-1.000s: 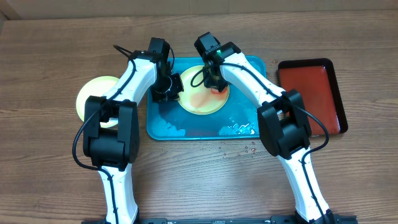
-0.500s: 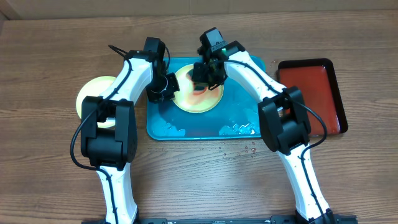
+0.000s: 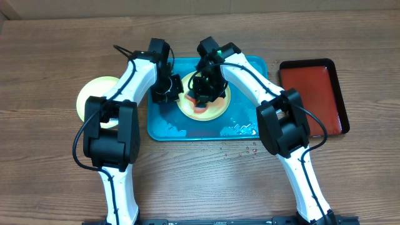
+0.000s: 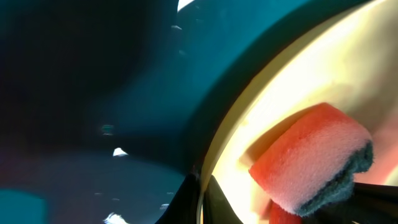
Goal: Clean dirty plates on tray and stack at the side
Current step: 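Scrub the second yellow plate with the sponge while left gripper holds it, then lift the sponge away with the right gripper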
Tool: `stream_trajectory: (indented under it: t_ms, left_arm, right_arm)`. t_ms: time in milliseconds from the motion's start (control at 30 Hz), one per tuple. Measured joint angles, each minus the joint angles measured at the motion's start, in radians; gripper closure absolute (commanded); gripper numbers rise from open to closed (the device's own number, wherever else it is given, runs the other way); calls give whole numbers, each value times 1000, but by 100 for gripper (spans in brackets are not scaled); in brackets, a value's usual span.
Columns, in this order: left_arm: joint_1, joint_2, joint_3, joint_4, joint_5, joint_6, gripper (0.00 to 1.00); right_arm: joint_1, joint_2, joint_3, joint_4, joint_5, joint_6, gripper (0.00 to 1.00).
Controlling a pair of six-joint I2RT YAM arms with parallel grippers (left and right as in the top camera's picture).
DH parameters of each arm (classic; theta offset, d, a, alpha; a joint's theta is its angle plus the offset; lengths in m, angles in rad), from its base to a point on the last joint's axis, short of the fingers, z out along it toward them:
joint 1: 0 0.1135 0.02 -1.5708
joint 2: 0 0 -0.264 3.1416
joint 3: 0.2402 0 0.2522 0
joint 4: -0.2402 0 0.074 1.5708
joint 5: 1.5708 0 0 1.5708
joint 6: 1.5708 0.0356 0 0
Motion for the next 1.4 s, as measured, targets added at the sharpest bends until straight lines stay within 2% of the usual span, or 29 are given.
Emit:
stream_trajectory:
  t_ms: [233, 600, 900, 1200, 1400]
  left_arm:
    - [-14, 0, 0, 11, 24, 0, 96]
    - [-14, 0, 0, 13, 26, 0, 96]
    - [-14, 0, 0, 13, 25, 0, 96]
    - [-14, 0, 1, 12, 5, 27, 96]
    - [-9, -19, 1, 9, -62, 60, 96]
  right_arm:
    - [34, -33, -1, -48, 376, 1, 96]
    - [39, -35, -1, -48, 673, 32, 96]
    - [23, -46, 121, -91, 623, 60, 96]
    - [-68, -280, 157, -188, 478, 68, 96]
    - [-182, -348, 175, -308, 439, 54, 96]
